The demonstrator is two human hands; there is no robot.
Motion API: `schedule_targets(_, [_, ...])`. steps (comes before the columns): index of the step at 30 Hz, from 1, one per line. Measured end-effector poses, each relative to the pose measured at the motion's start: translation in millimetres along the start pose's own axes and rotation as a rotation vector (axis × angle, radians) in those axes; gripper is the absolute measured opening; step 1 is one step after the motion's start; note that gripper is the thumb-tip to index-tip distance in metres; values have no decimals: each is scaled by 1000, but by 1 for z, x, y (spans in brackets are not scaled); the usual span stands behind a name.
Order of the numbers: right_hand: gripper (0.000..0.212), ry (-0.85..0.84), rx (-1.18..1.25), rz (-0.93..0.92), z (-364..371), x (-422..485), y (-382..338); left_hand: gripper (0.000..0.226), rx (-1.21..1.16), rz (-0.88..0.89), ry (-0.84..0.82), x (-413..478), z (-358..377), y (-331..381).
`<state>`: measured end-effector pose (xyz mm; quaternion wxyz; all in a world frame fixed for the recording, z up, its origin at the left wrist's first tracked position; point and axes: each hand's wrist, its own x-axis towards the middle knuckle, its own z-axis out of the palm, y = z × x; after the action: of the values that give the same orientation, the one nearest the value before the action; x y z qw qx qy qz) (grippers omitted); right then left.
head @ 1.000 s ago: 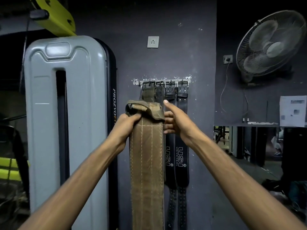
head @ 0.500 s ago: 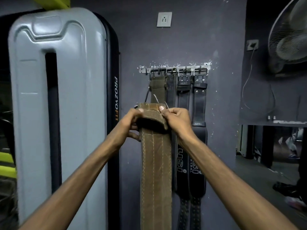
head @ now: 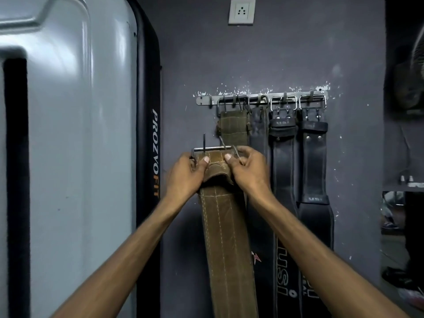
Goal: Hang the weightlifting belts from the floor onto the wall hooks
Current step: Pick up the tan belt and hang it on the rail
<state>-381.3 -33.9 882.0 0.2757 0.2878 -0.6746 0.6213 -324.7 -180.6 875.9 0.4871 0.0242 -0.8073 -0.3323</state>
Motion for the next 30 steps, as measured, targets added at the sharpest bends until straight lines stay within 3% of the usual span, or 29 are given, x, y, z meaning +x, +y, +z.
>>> schedule_targets(8, [61, 113, -38, -221, 40, 72, 31, 48, 44, 224, 205, 81, 42, -41])
schedule_targets(16, [55, 219, -61, -389, 70, 171, 29, 41, 97, 318, 315, 188, 60, -47])
schedule_targets(20, [56, 278, -197, -404, 80, 210, 20, 55, 176, 373, 356, 236, 66, -43])
schedule_targets(25, [51, 301, -394, -496, 78, 229, 17, 54, 176, 373, 337, 275, 77, -53])
schedule_targets(30, [56, 306, -499, -536, 76, 215, 34, 52, 143, 364, 336, 259, 84, -67])
